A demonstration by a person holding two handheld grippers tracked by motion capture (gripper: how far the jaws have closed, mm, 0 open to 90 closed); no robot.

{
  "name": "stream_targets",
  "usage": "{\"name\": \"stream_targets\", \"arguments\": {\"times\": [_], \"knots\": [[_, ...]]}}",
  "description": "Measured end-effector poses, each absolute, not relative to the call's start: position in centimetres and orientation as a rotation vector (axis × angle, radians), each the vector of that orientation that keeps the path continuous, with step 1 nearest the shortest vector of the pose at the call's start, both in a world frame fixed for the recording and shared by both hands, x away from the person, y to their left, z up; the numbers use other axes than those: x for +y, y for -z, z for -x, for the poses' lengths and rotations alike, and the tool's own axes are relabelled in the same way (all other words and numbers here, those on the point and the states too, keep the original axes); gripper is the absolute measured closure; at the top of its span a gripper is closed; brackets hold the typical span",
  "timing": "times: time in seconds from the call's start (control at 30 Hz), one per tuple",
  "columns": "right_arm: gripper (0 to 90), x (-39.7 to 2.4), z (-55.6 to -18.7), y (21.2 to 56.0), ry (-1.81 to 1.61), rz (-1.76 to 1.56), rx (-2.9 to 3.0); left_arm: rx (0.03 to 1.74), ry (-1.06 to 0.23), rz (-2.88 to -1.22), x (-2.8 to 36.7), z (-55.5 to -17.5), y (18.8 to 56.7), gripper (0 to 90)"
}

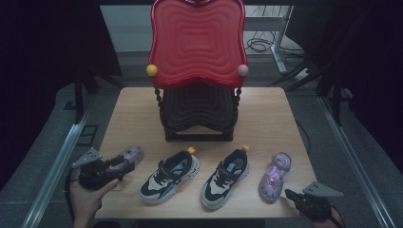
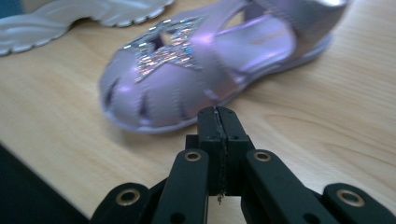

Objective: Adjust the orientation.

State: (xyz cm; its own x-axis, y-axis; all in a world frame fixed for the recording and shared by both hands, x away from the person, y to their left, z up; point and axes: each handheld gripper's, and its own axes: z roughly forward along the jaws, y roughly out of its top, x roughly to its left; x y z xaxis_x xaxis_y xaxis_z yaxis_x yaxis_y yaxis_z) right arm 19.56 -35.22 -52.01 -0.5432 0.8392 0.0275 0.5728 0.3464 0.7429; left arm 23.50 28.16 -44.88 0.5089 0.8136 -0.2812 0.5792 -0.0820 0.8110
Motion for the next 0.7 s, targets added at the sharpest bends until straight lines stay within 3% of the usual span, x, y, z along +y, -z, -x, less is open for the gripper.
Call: {"name": "stream_targets", "arguments": {"times": [0.7], "knots": [[89.8, -32.9, -19.8, 51.8, -1.011, -1.116, 2.394, 1.198, -0.294, -1.777, 28.5, -23.4, 45.4, 40.1]]}}
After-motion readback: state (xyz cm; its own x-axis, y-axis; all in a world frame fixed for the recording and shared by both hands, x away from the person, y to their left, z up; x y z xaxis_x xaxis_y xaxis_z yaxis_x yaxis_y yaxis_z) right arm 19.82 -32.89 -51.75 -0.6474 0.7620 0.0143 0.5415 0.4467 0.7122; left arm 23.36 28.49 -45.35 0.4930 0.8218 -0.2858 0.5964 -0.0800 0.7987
